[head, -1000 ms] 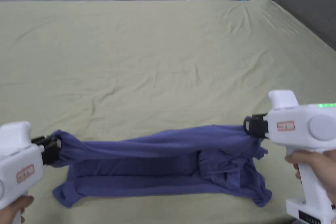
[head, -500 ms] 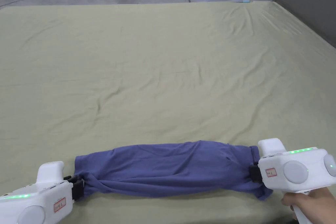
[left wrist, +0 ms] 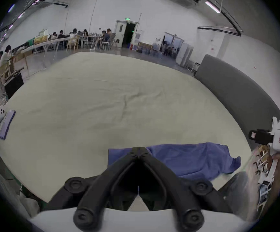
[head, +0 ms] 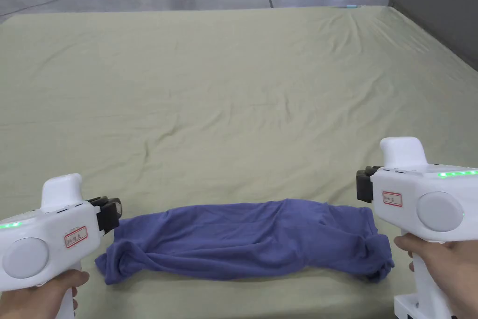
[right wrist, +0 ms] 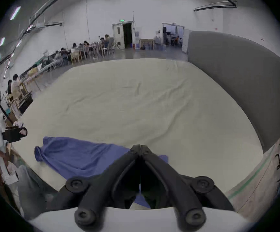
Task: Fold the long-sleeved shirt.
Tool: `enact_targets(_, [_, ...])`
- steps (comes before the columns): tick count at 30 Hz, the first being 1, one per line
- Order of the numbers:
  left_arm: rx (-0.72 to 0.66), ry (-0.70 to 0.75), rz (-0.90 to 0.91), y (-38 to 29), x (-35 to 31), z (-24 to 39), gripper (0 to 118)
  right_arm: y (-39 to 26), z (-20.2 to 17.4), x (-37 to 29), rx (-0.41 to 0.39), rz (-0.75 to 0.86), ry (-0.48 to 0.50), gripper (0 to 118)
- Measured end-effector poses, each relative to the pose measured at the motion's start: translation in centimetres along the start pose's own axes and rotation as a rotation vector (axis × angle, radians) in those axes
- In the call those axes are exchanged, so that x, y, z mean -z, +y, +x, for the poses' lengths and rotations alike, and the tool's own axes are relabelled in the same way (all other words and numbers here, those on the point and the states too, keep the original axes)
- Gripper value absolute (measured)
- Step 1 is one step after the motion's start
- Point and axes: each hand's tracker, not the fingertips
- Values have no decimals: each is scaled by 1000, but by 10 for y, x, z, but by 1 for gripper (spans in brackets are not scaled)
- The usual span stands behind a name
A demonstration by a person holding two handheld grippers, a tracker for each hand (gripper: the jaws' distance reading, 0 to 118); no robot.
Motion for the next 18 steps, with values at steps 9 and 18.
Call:
enact_targets(9, [-348,-156,-119,-23,18,-68,113,-6,-12,10,-25,-49,62,2])
enact_targets(18, [-768,-421,-313,-75,60,-115,118,-11,-18,21,-27,-85,67,2])
